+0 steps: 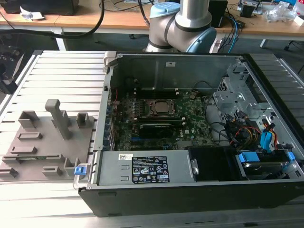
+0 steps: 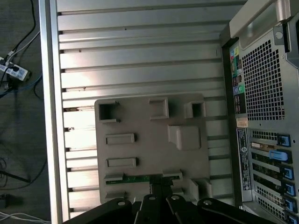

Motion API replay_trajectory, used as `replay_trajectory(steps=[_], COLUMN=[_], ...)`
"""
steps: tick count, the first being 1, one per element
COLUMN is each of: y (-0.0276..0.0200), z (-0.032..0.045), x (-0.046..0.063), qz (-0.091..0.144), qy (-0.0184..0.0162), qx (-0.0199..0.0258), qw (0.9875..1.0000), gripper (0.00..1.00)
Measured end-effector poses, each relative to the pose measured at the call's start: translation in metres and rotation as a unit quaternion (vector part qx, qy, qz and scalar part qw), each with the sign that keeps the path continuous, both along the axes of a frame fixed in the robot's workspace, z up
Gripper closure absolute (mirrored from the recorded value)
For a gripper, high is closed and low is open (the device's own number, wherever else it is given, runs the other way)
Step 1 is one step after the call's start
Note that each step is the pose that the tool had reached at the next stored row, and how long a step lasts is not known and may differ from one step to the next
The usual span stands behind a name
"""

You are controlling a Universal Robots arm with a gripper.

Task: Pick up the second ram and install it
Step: 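Reach for the second ram, then pick up the second ram and move it above second insertion slot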

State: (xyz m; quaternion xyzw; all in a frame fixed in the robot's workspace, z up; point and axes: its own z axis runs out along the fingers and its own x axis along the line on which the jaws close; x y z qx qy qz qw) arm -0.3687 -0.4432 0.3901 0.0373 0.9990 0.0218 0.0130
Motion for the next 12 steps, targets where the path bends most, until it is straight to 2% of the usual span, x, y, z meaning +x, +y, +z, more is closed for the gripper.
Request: replay_trajectory(steps=[5,6,8,9,11,12], y=[-0.0001,-0.0001,-0.0001,-0.0001,-0.0001,-0.0001], z=[0.0,0.0001,0.0,0.0,0.0,-0.0001], x=[0.0,-0.0001,0.0,0.0,0.0,0.0], qz=[0.0,0.019,0.037,0.06,0.092,0.122], qy=[0.0,0.0001,0.0,0.0,0.0,-0.0001], qx=[0.0,0.0,0.0,0.0,0.0,0.0], qw=[1.0,0.9998,0.9993,0.9982,0.9958,0.9925], gripper=[0.89,0.89,0.89,0.89,0.89,0.89])
